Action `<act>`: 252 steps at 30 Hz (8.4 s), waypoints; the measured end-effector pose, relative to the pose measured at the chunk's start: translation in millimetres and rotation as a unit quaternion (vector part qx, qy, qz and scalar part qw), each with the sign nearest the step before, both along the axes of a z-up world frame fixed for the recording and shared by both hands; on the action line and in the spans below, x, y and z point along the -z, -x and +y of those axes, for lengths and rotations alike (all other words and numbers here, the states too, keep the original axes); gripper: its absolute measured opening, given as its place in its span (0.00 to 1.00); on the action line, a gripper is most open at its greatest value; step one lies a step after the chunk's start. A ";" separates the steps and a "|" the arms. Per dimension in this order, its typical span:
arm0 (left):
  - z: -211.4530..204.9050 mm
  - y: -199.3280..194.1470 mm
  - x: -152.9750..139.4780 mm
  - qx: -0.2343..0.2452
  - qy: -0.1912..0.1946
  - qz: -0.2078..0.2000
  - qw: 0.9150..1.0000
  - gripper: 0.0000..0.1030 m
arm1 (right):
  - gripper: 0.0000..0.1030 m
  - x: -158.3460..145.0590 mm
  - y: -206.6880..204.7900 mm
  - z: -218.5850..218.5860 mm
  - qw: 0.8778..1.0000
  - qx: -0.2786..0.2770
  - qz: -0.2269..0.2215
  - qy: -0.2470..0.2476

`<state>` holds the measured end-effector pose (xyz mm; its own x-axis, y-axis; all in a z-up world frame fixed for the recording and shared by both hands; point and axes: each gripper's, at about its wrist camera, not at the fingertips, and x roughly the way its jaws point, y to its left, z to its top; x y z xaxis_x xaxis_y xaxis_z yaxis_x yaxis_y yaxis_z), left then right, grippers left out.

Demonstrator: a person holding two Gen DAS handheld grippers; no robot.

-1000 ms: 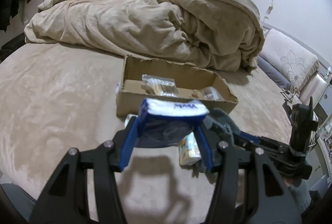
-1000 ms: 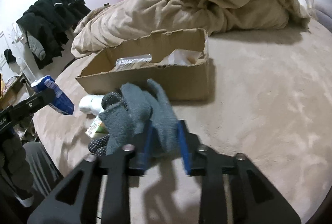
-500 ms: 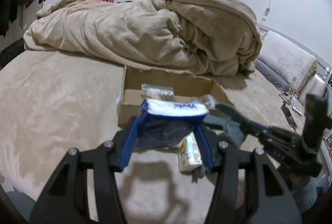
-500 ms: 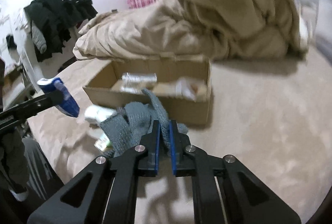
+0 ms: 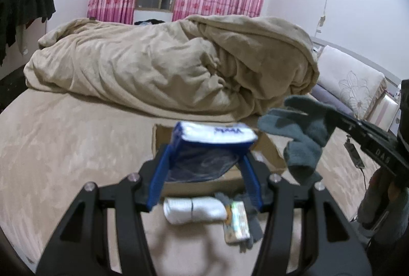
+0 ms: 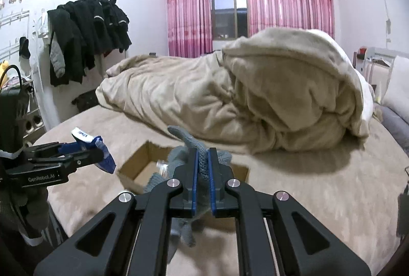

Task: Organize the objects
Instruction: 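Carry the blue tissue pack with the left tool while the right tool carries the gloves into the box, then grasp the cartoon tissue pack with the left tool while the right tool grasps the dotted gloves, then lower the cartoon tissue pack with the left tool while the right tool drops the dotted gloves in, then grasp the white socks with the right tool, then lower the white socks into the box and open the right tool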

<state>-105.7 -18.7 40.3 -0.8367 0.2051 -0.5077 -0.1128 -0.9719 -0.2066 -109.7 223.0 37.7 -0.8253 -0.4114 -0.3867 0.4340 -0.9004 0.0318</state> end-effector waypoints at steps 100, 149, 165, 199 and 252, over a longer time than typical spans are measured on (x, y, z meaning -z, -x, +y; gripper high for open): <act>66.2 5.4 136.8 0.072 -0.001 -0.161 0.984 0.65 | 0.23 168.4 18.4 -4.8 0.974 -0.041 -0.217 0.043; 22.5 18.8 -0.7 0.046 -0.026 -0.020 0.998 0.23 | 0.23 15.0 33.0 29.6 0.998 -0.010 -0.051 0.038; 28.1 110.8 78.9 0.040 -0.024 -0.106 0.993 0.23 | 0.24 111.2 120.6 -13.9 0.988 0.003 -0.144 -0.051; -13.0 -53.4 20.3 -0.019 -0.016 -0.031 0.999 0.88 | 0.85 51.1 -12.8 -3.7 0.994 -0.008 -0.079 0.072; -58.3 -47.2 109.8 -0.081 0.013 -0.103 0.991 0.88 | 0.18 123.1 0.8 -98.1 0.986 -0.069 -0.152 0.021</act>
<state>-58.5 -77.0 -69.5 -0.7356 0.0602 -0.6747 0.0876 -0.9792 -0.1829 -110.5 125.0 -85.4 -0.6091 -0.5316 -0.5886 0.5162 -0.8291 0.2148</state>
